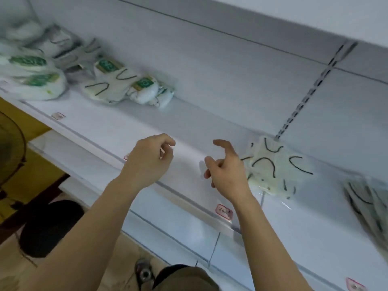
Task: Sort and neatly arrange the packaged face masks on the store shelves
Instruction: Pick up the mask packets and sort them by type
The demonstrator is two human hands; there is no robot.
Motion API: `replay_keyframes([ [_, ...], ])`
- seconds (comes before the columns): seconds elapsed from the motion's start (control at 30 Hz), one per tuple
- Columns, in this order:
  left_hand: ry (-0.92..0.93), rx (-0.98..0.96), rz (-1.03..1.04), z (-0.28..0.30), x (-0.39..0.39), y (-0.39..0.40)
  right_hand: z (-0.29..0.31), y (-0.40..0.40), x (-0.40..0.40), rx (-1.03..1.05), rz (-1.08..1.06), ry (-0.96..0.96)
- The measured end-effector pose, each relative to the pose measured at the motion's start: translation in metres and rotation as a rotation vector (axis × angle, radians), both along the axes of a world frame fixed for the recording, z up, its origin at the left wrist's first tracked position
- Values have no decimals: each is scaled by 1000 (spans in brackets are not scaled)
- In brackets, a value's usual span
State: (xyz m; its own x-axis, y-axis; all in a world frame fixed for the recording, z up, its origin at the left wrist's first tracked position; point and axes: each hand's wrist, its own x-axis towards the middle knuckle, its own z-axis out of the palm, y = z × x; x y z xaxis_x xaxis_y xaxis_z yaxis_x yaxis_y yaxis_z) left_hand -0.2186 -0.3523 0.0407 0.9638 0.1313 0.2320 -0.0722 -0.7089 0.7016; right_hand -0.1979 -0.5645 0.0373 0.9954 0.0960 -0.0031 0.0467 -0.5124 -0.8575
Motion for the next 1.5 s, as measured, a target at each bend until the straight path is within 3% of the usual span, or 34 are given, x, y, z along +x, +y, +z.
replay_keyframes([
  [0.37, 84, 91, 117, 0, 52, 255, 10, 262, 100, -83, 283, -8],
  [0.57, 2, 15, 115, -13, 120, 315, -13, 338, 137, -26, -20, 1],
  [0.73, 80, 73, -162, -16, 173, 335, -14, 384, 166, 123, -342, 158],
  [0.9, 24, 1, -307, -21, 168, 333, -11, 403, 173, 205, -520, 144],
  [1.03, -94, -327, -306, -27, 162, 337, -12, 396, 153, 466, -580, 100],
  [1.13, -115, -547, -224, -14, 162, 337, 0, 381, 128, 721, -510, 101],
  [1.2, -20, -726, -248, -1, 163, 332, 8, 369, 111, 821, -475, 115],
  [1.3, 398, -992, -493, 18, 163, 308, 21, 349, 88, 782, -435, 153],
  [1.37, 539, -972, -624, 22, 157, 282, 25, 336, 70, 703, -432, 163],
  [1.43, 477, -827, -594, 19, 149, 252, 29, 319, 52, 635, -515, 117],
  [1.5, 476, -825, -540, 12, 138, 221, 32, 298, 33, 568, -641, 41],
])
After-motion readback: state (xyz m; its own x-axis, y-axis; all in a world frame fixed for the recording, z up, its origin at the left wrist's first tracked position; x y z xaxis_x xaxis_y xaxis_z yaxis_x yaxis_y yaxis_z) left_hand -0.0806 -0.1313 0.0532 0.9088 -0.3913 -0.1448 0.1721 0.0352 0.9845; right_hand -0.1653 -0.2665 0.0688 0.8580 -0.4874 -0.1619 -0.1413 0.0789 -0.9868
